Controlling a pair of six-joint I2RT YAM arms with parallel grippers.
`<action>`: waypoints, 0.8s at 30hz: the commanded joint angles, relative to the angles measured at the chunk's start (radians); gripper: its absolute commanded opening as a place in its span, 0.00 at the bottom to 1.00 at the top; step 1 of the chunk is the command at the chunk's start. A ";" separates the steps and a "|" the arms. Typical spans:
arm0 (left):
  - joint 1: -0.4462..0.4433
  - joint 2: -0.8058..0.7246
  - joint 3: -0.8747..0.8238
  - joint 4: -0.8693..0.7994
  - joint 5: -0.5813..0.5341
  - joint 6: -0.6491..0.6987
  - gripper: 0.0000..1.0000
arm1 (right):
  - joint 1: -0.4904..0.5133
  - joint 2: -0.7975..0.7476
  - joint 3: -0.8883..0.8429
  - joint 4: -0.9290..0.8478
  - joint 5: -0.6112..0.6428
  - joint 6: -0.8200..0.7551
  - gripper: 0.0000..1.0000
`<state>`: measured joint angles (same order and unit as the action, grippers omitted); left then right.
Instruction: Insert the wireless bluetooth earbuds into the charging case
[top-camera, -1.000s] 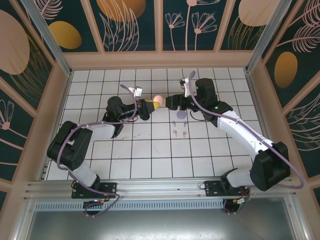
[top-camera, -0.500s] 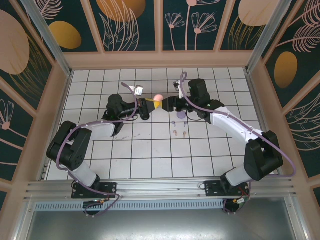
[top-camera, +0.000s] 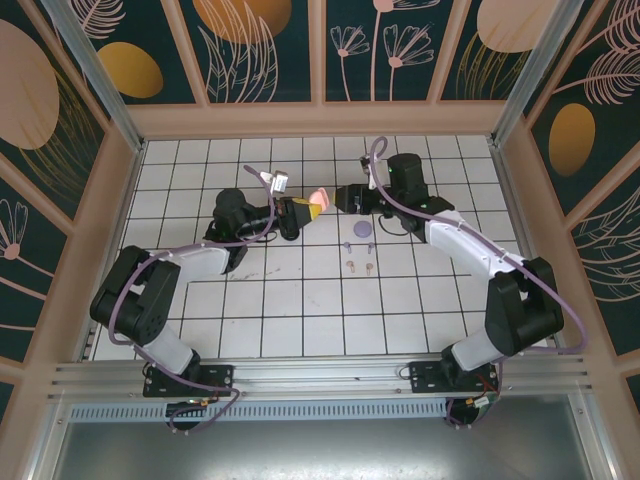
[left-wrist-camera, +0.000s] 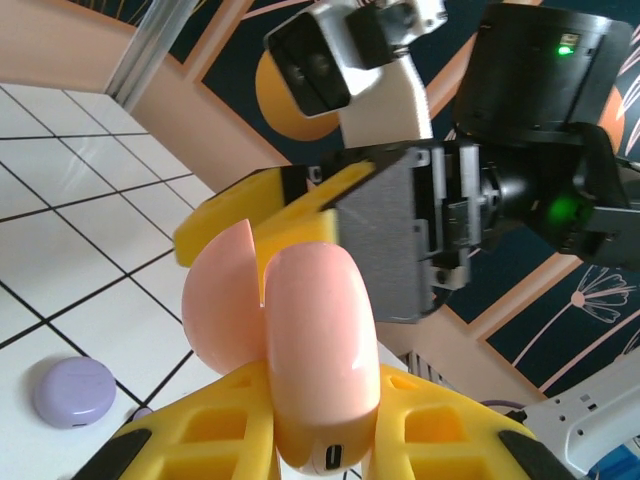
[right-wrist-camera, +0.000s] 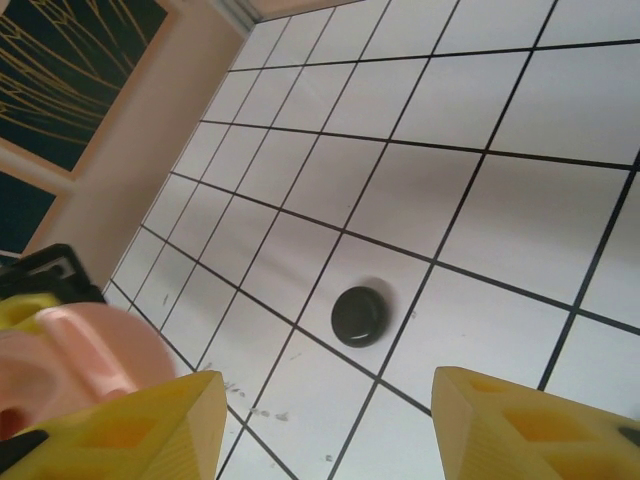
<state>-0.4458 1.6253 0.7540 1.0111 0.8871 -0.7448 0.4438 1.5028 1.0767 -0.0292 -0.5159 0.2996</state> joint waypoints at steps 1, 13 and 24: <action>-0.005 -0.030 0.016 0.017 0.025 0.027 0.00 | -0.002 -0.015 -0.021 0.026 0.005 0.013 0.57; -0.005 -0.022 0.010 0.106 0.065 -0.017 0.00 | -0.006 -0.152 -0.102 0.102 -0.202 0.066 0.55; -0.008 -0.021 0.020 0.129 0.099 -0.041 0.00 | -0.004 -0.110 -0.061 0.121 -0.214 0.075 0.49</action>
<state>-0.4465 1.6188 0.7540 1.0779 0.9611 -0.7727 0.4438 1.3758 0.9901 0.0505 -0.6994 0.3660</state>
